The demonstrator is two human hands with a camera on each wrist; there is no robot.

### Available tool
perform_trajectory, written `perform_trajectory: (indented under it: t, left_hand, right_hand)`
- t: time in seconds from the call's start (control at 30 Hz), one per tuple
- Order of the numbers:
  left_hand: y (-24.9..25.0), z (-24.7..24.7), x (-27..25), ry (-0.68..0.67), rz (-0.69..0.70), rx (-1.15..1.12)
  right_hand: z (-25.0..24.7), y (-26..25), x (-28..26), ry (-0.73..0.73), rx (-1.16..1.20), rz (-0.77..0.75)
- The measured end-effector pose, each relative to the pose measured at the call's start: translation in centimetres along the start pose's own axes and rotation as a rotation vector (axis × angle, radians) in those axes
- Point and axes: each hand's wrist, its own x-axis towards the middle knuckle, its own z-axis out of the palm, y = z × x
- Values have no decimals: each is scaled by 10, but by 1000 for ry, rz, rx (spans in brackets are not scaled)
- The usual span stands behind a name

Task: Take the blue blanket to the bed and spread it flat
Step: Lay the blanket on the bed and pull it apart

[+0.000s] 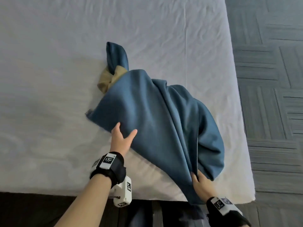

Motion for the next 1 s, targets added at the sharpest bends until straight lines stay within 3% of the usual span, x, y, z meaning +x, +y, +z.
perform_trajectory:
  t: [0.1, 0.17, 0.23, 0.5, 0.67, 0.8, 1.0]
  left_hand:
    - [18, -2, 5, 111, 118, 29]
    - [30, -8, 13, 210, 195, 107]
    - [39, -17, 21, 225, 209, 199]
    - [23, -47, 53, 68, 98, 538]
    - [-10, -50, 68, -109, -29, 555]
    - [-22, -45, 62, -210, 84, 612]
    - [-24, -53, 34, -191, 213, 652]
  right_hand:
    - [5, -8, -8, 40, 376, -101]
    - [9, -11, -12, 12, 385, -156]
    - [19, -3, -19, 43, 401, -134]
    - [19, -8, -21, 194, 540, -109]
    - [22, -26, -26, 98, 611, -130]
    - [32, -38, -21, -14, 522, -48]
    - [28, -41, -12, 200, 504, -79]
